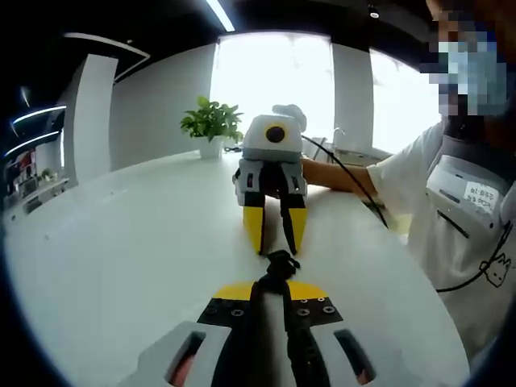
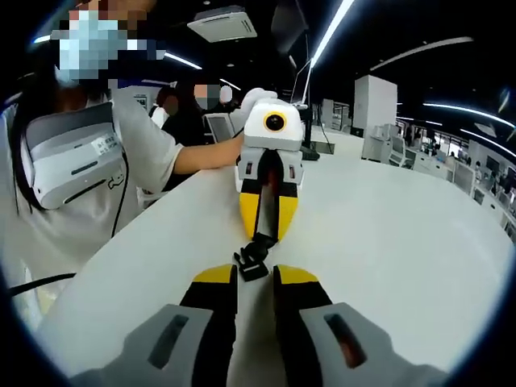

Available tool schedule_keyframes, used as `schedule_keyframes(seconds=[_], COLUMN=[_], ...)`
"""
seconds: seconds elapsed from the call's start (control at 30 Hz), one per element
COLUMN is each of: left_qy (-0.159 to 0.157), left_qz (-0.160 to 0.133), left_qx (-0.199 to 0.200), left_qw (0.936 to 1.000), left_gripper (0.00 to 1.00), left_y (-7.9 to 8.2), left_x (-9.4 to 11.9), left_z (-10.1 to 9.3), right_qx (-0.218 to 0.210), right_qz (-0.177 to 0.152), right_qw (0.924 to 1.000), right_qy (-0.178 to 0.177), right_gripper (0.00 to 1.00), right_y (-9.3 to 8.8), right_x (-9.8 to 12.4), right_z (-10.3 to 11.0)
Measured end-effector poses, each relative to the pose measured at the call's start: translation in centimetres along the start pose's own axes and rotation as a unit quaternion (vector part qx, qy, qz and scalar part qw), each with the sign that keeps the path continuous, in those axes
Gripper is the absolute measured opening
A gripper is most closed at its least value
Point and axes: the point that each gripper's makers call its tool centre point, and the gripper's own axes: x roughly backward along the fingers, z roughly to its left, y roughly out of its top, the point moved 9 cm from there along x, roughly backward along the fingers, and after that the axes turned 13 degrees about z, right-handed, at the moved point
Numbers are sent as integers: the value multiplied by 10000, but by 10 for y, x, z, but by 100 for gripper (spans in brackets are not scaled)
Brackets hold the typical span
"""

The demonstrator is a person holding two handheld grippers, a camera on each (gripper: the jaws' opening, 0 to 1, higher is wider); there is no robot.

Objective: Snap the two parts of the plastic buckle together until the buckle closes and remains connected.

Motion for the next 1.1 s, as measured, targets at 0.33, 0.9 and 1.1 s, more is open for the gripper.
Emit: schedule_keyframes(seconds=[0.33, 0.9, 1.1], left_qy=[17, 1207, 1552], left_qz=[18, 16, 111], left_qx=[11, 466, 454], left_qw=[10000, 9916, 9868], left_gripper=[11, 11, 11], left_y=[1, 0, 4], left_x=[0, 1, -1], left_z=[-1, 18, 17], right_qx=[-81, -1413, -1471], right_qz=[4, 200, 338], right_qw=[10000, 9755, 9685], right_qy=[-6, -1674, -1981], right_gripper=[13, 12, 12], right_y=[0, -13, -4], right_x=[-1, 15, 8], right_z=[-1, -22, -14])
